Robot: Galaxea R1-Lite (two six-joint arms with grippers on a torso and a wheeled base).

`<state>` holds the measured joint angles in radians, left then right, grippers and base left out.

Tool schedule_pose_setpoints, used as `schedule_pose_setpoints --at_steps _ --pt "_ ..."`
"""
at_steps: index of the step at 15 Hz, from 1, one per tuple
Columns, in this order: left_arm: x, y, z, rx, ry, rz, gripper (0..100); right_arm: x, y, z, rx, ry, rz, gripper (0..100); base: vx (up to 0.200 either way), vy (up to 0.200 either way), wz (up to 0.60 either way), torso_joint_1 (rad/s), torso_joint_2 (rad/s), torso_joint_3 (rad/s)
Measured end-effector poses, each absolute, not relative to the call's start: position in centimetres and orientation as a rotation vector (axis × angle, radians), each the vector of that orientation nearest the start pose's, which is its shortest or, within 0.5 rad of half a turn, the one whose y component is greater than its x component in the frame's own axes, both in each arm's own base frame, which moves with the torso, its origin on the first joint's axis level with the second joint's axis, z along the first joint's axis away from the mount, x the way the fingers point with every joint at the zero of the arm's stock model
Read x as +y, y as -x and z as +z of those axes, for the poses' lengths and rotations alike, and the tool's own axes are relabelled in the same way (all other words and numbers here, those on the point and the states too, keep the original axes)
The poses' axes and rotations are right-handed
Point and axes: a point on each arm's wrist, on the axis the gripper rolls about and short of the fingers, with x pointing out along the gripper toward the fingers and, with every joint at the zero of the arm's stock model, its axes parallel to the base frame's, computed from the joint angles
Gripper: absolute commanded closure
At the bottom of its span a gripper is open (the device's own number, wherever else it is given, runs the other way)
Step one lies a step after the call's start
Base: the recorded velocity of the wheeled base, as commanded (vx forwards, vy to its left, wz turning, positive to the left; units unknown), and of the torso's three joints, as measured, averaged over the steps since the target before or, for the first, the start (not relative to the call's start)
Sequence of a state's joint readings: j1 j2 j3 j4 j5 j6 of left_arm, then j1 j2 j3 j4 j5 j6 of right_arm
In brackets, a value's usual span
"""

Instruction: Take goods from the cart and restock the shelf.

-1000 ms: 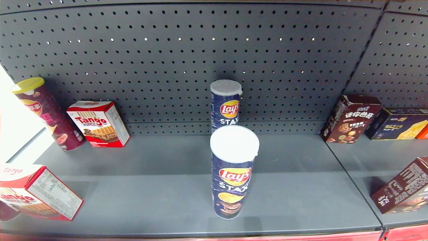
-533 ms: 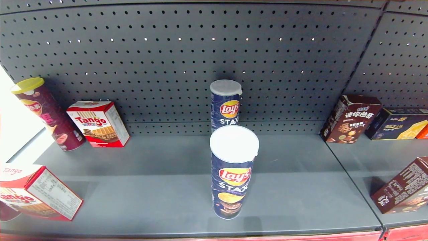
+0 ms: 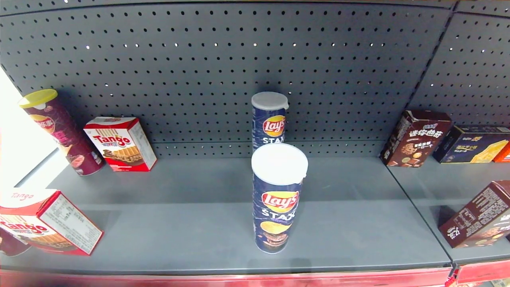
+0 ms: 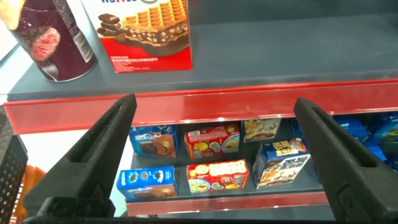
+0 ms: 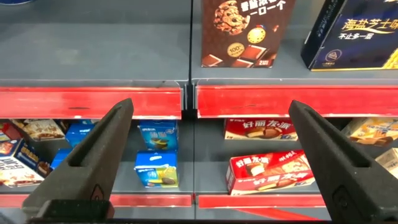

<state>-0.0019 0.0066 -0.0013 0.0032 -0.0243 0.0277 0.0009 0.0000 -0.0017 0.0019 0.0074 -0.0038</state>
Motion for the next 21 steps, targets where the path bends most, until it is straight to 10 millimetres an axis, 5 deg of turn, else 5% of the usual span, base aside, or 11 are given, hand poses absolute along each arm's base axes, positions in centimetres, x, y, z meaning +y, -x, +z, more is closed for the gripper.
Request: schedule_pose_setpoints --at_steps 21 --pt "-0.05 2.24 7.58 0.007 -0.026 -0.025 0 0.02 2.29 7.59 -0.001 0.006 0.01 0 0.0 0.0 0.0 0.0 0.0 0.0"
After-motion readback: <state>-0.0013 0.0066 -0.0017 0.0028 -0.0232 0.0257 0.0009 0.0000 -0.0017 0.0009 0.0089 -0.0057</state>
